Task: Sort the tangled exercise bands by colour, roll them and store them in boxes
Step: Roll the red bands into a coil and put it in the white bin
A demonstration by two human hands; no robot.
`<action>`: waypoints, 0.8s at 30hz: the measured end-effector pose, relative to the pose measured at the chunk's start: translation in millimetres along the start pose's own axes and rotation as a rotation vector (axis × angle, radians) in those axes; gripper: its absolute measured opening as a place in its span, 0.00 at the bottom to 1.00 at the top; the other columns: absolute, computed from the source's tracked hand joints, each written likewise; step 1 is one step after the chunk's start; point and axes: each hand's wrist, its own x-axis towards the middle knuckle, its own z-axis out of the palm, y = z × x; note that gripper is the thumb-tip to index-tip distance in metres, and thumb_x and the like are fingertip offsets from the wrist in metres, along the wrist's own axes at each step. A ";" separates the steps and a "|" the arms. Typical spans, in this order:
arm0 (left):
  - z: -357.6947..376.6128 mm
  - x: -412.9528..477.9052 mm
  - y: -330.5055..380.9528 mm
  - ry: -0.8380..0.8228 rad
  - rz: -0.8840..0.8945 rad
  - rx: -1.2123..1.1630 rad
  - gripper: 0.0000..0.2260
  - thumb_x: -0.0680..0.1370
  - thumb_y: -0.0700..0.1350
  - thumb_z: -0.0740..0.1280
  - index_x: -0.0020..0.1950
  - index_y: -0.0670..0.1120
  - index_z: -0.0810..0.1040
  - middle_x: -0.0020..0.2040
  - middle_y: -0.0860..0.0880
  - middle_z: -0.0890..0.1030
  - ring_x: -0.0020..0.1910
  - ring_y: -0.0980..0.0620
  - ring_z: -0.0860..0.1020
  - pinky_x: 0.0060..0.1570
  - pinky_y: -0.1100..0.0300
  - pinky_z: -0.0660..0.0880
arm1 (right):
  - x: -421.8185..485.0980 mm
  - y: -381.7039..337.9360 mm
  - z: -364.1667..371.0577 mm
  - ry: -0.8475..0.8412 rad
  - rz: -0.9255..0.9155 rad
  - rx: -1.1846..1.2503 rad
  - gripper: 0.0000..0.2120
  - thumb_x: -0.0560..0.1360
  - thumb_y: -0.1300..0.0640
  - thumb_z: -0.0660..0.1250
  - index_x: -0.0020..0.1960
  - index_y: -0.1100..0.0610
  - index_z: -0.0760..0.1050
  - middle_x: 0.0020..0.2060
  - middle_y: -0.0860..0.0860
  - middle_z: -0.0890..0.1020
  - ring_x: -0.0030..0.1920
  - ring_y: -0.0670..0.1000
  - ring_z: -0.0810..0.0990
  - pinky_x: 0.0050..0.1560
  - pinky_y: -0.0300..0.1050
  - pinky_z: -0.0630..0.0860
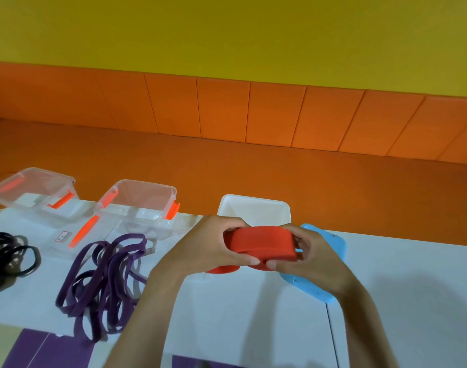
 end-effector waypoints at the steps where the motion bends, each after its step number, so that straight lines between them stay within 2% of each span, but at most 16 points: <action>1: 0.5 0.2 0.3 0.001 0.007 0.043 0.19 0.67 0.67 0.80 0.53 0.65 0.80 0.49 0.68 0.83 0.51 0.64 0.82 0.41 0.74 0.75 | 0.0 -1.7 -0.3 -0.025 -0.003 -0.044 0.24 0.67 0.50 0.84 0.58 0.36 0.80 0.53 0.41 0.85 0.57 0.44 0.83 0.52 0.34 0.80; 3: 4.0 1.3 0.5 -0.008 0.017 0.068 0.18 0.67 0.67 0.80 0.53 0.66 0.79 0.50 0.69 0.82 0.51 0.66 0.81 0.40 0.74 0.75 | -0.1 -4.5 -3.1 -0.030 -0.007 -0.102 0.23 0.67 0.47 0.84 0.58 0.34 0.80 0.53 0.37 0.85 0.58 0.41 0.82 0.52 0.30 0.78; 6: 10.7 -0.4 -0.1 0.006 0.014 -0.134 0.22 0.68 0.60 0.83 0.60 0.63 0.81 0.54 0.64 0.85 0.54 0.63 0.83 0.48 0.69 0.80 | -2.4 -4.0 -8.2 0.039 -0.010 -0.095 0.21 0.65 0.42 0.84 0.56 0.36 0.82 0.51 0.39 0.86 0.56 0.43 0.84 0.54 0.36 0.81; 9: 13.8 -3.1 1.4 0.096 0.033 -0.403 0.22 0.70 0.54 0.83 0.62 0.62 0.82 0.57 0.58 0.86 0.59 0.56 0.85 0.56 0.66 0.80 | -5.7 -0.5 -9.6 0.167 -0.003 0.116 0.20 0.62 0.44 0.84 0.53 0.43 0.86 0.48 0.48 0.89 0.49 0.47 0.87 0.47 0.37 0.81; 12: 15.2 -4.4 3.2 0.262 0.044 -0.564 0.17 0.70 0.52 0.82 0.58 0.59 0.86 0.57 0.54 0.88 0.58 0.53 0.86 0.55 0.65 0.80 | -4.2 6.5 -5.3 0.244 0.030 0.314 0.20 0.63 0.46 0.82 0.52 0.52 0.87 0.46 0.54 0.88 0.46 0.52 0.87 0.42 0.38 0.81; 14: 16.1 -4.6 2.7 0.308 0.031 -0.591 0.15 0.71 0.52 0.81 0.56 0.58 0.87 0.56 0.54 0.88 0.58 0.53 0.86 0.54 0.66 0.80 | -1.4 9.8 0.9 0.263 0.067 0.367 0.20 0.63 0.47 0.82 0.52 0.54 0.86 0.46 0.55 0.87 0.46 0.53 0.86 0.43 0.40 0.81; 19: 21.6 -6.4 -5.3 0.307 0.006 -0.589 0.13 0.73 0.50 0.80 0.57 0.57 0.87 0.56 0.54 0.88 0.59 0.52 0.85 0.54 0.64 0.81 | 2.9 16.4 14.5 0.321 0.114 0.392 0.20 0.64 0.45 0.82 0.53 0.52 0.86 0.49 0.54 0.88 0.49 0.53 0.87 0.43 0.43 0.82; 24: 31.5 -5.6 -15.8 0.387 -0.054 -0.697 0.15 0.72 0.52 0.80 0.57 0.56 0.88 0.56 0.54 0.88 0.59 0.52 0.85 0.54 0.64 0.81 | 8.1 22.8 32.2 0.380 0.174 0.466 0.30 0.60 0.36 0.84 0.54 0.53 0.86 0.50 0.54 0.87 0.51 0.54 0.88 0.44 0.47 0.84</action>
